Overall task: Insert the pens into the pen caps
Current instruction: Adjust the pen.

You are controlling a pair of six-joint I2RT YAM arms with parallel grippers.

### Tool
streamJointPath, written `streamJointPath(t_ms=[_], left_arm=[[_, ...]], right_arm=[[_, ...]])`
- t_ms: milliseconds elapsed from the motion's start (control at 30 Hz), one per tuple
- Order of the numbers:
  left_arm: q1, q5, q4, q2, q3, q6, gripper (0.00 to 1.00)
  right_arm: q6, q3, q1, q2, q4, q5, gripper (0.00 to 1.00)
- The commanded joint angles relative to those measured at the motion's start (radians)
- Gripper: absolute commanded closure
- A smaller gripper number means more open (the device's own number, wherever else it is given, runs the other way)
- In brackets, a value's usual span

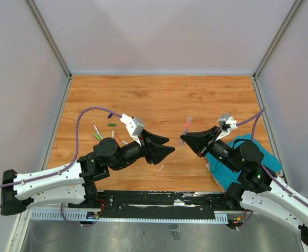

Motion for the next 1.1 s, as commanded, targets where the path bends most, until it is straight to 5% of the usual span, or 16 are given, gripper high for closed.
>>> streamJointPath(t_ms=[0, 467, 867, 1067], left_arm=[[-0.007, 0.029, 0.043, -0.044, -0.038, 0.033, 0.45], [-0.007, 0.058, 0.142, 0.002, -0.034, 0.035, 0.46], [-0.008, 0.076, 0.201, 0.066, -0.004, 0.047, 0.68], [-0.007, 0.084, 0.21, 0.057, 0.001, 0.045, 0.65]], right_arm=[[0.021, -0.01, -0.011, -0.023, 0.091, 0.028, 0.99], [0.095, 0.007, -0.011, 0.04, 0.244, -0.184, 1.0], [0.145, -0.013, -0.011, 0.052, 0.274, -0.229, 0.99], [0.14, -0.028, -0.011, 0.053, 0.254, -0.223, 0.99]])
